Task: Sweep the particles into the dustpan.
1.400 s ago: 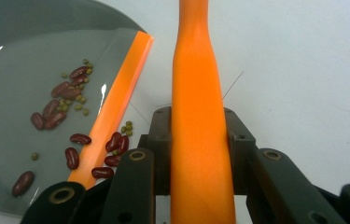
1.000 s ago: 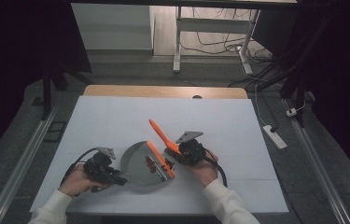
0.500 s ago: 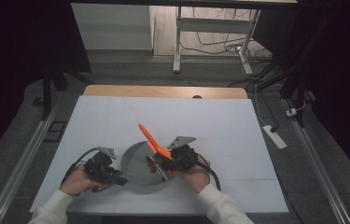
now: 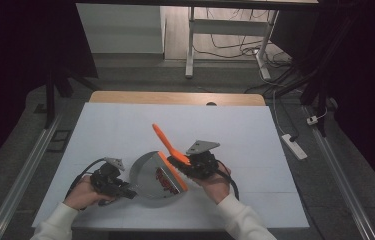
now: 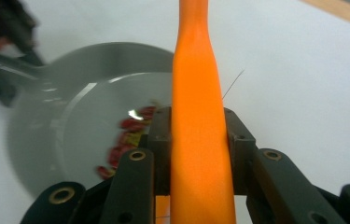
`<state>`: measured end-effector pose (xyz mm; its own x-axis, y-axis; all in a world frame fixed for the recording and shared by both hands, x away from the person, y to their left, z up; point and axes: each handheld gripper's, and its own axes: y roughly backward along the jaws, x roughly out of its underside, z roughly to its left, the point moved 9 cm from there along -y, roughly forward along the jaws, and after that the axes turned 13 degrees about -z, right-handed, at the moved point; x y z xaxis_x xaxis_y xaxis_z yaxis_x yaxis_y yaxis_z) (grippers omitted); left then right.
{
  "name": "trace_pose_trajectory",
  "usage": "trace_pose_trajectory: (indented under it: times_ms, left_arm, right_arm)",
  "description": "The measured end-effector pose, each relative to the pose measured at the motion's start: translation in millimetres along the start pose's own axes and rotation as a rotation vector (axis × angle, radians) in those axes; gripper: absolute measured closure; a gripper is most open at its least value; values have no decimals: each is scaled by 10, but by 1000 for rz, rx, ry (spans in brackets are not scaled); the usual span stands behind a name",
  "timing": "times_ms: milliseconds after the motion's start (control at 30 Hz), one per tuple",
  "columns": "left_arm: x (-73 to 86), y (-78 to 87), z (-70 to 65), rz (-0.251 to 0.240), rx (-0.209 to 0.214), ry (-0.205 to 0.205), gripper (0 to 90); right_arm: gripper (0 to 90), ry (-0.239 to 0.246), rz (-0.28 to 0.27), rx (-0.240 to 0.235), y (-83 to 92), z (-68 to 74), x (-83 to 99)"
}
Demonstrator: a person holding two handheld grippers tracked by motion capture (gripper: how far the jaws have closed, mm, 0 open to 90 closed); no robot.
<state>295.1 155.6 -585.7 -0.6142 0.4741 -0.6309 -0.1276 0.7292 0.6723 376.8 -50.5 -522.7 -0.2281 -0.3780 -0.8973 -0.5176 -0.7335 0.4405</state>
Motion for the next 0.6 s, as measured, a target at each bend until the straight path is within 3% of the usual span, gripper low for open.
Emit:
trace_pose_trajectory:
  times_ms: [33,67,167,233,267,433,500,600]
  left_arm:
    - [0,0,0,0,0,0,618]
    - [1,-1,1,0,0,0,618]
    - [2,-4,4,-1,-1,0,619]
    - [2,-5,2,-1,-1,0,618]
    - [1,-4,3,-1,-3,-1,618]
    - [0,-2,2,-1,-3,0,618]
    - [1,-3,2,-1,-2,-1,618]
    - [1,-5,5,-2,-2,0,618]
  right_arm:
    - [701,0,0,0,0,0,0]
    - [702,-11,2,25,50,-125,18]
    - [702,-26,16,60,85,-280,81]
    - [701,-21,31,74,87,-318,119]
    - [702,-22,64,90,71,-360,212]
    - [702,-13,111,87,13,-353,350]
    - [702,-31,107,76,-7,-297,369]
    - [701,-8,103,60,-37,-179,363]
